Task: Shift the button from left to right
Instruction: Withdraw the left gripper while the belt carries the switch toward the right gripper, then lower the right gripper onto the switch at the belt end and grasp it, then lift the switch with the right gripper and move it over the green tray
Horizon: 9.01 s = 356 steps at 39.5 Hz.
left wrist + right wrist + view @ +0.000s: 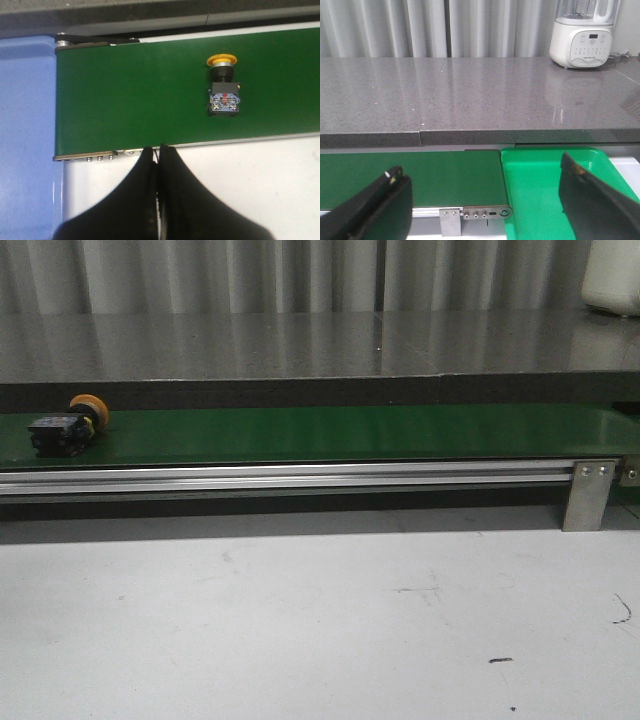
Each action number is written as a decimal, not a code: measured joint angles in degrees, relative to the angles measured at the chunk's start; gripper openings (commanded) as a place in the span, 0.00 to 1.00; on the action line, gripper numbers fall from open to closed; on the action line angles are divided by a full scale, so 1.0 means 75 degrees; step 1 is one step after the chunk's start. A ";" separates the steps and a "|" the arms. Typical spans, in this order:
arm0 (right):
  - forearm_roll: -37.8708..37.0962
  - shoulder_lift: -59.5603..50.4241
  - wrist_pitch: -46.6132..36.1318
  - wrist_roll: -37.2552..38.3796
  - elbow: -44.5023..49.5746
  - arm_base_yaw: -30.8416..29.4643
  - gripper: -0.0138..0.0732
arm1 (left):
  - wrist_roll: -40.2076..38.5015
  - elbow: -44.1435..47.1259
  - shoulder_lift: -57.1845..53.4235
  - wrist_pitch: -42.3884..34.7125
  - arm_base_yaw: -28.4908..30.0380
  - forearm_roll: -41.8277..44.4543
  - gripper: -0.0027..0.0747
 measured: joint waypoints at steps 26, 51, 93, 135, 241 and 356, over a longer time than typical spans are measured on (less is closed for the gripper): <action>0.0000 0.0000 0.0000 0.0000 0.0000 0.0000 0.87 | 0.0014 0.6292 -0.7036 -0.3202 0.0000 -0.0196 0.01; 0.0000 0.0000 0.0000 0.0000 0.0000 0.0000 0.87 | 0.0014 0.7056 -0.9087 -0.3467 0.0000 -0.0218 0.01; 0.0000 0.0000 0.0000 0.0000 0.0000 0.0000 0.87 | 0.0014 0.7062 -0.9087 -0.3467 0.0000 -0.0218 0.01; 0.0000 0.0000 0.0000 0.0000 0.0000 0.0000 0.87 | 0.0028 0.7062 -0.9087 -0.3467 0.0000 -0.0218 0.01; 0.0846 1.0095 0.2364 0.0015 -0.5532 0.0000 0.87 | 0.0028 0.7062 -0.9087 -0.3467 0.0000 -0.0218 0.01; -0.0436 1.3405 0.2884 -0.0504 -0.7709 -0.2442 0.78 | 0.0028 0.7062 -0.9087 -0.3480 0.0000 -0.0230 0.01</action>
